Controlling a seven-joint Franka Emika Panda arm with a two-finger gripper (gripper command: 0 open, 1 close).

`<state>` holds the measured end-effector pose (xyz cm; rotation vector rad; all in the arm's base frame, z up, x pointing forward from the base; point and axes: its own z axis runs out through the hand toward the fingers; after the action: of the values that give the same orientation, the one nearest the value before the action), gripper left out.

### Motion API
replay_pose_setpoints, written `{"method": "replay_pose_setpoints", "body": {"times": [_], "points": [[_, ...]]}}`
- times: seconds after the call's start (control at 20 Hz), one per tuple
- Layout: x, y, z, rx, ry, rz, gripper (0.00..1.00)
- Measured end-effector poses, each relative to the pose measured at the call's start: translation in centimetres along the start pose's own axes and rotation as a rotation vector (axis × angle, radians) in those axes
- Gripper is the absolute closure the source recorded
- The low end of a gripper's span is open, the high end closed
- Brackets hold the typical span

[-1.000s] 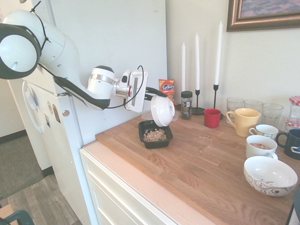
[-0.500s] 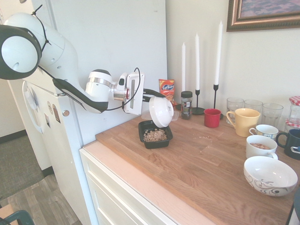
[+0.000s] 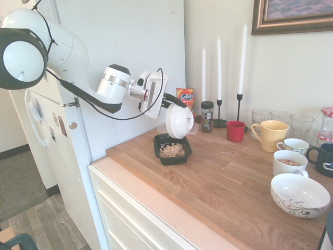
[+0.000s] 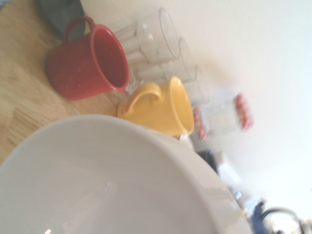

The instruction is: Put the cereal into the box

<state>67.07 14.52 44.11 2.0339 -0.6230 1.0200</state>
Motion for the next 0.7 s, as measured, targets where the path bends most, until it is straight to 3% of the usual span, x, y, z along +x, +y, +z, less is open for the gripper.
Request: {"method": "replay_pose_setpoints", "body": {"times": [0.3,0.7], "points": [[5.8,4.8,6.0,0.07,-0.318,0.206,1.0],[9.4,12.3,15.1,0.299,-0.737,0.424,1.0]]}}
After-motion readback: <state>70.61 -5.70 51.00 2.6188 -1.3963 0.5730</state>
